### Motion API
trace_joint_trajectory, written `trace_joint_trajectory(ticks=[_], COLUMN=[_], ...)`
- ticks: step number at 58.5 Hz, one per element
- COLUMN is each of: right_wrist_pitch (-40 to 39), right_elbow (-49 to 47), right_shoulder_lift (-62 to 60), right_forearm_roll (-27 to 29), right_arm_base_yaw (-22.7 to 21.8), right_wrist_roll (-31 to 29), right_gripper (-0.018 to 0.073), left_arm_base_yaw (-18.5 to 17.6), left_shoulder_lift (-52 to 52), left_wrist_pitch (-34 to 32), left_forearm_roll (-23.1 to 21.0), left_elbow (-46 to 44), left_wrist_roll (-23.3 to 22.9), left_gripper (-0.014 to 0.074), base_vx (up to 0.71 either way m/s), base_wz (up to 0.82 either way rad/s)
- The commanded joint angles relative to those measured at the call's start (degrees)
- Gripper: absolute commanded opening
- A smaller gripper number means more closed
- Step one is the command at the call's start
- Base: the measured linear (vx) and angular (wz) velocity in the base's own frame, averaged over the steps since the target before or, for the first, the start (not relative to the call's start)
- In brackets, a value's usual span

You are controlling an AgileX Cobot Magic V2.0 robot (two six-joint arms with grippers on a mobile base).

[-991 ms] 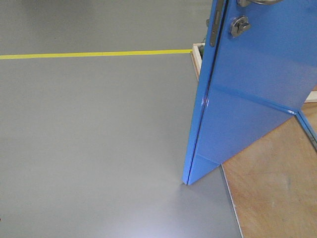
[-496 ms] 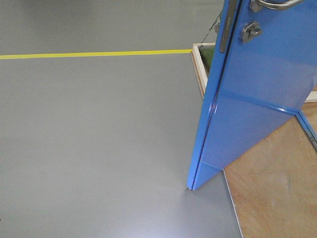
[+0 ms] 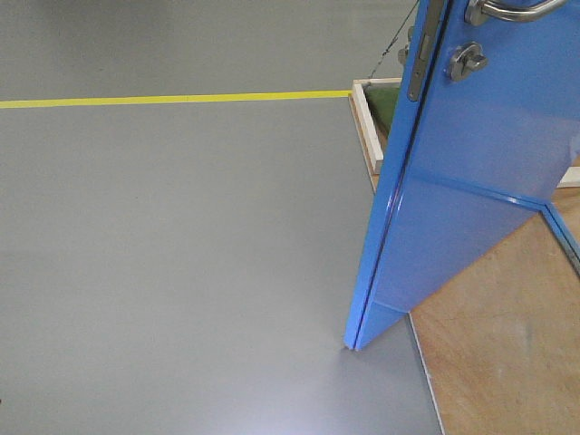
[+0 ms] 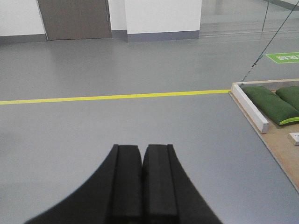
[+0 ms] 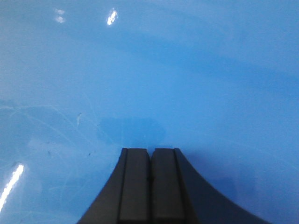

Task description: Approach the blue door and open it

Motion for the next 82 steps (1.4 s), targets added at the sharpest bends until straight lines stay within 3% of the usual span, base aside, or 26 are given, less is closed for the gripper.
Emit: trace_joint_trajectory(ticks=[1, 82], right_wrist_pitch=[-1.56, -1.61], right_elbow=[-2.05, -2.05], right_shoulder_lift=[-3.26, -3.26], right_forearm_roll=[0.95, 0.90], right_arm_base_yaw=[-0.10, -0.10], right_wrist_roll=[-0.39, -0.39], right_gripper=[0.0012, 0.0012], left_arm_base_yaw=[-0.07, -0.07], left_shoulder_lift=[-0.76, -0.76], left_wrist_pitch=[-4.85, -4.85], left_forearm_roll=[-0.15, -0.15], left_elbow=[-1.52, -1.52], left_wrist_roll=[-0.39, -0.39], left_gripper=[0.0073, 0.0073], base_vx=[0.00, 0.04], base_wz=[0.00, 0.06])
